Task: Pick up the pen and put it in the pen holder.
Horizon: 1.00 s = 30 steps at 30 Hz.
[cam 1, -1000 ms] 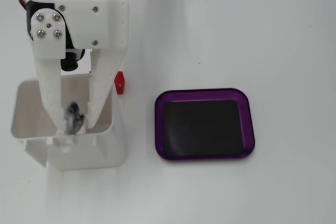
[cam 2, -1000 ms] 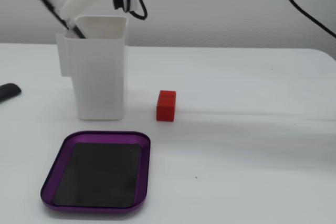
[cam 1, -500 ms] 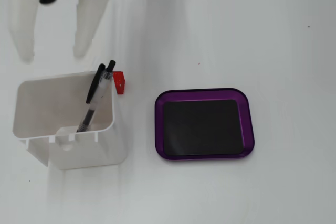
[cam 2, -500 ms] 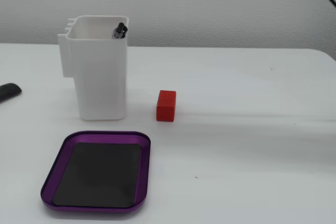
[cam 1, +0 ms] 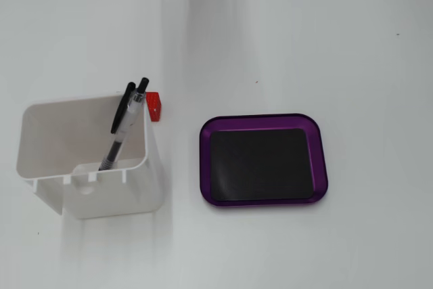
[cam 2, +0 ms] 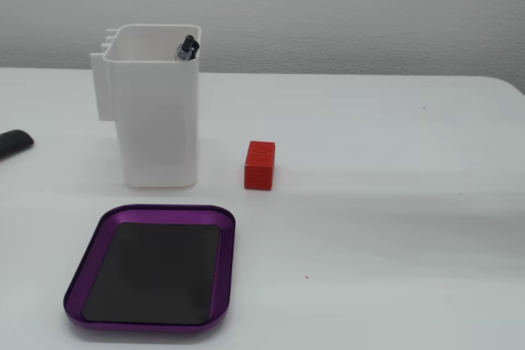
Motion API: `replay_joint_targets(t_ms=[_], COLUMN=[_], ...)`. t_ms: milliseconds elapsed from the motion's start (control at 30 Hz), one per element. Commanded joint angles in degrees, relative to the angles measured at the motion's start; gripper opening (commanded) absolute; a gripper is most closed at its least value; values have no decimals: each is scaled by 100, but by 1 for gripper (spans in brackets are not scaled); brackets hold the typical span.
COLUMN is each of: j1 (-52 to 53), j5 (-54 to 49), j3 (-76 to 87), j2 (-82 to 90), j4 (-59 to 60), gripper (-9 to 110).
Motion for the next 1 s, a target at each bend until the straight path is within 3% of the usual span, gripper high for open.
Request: replay_joint_targets(t_ms=[0, 200, 633, 867, 967], j1=[-35, -35, -35, -53, -44], j5=[-70, -624, -729, -659, -642], j3=[1547, 4852, 11303, 13254, 13562], j2=[1116, 2707, 6706, 9053, 9105], j4=[9, -272, -3313, -3533, -3445], gripper=[15, 15, 15, 15, 15])
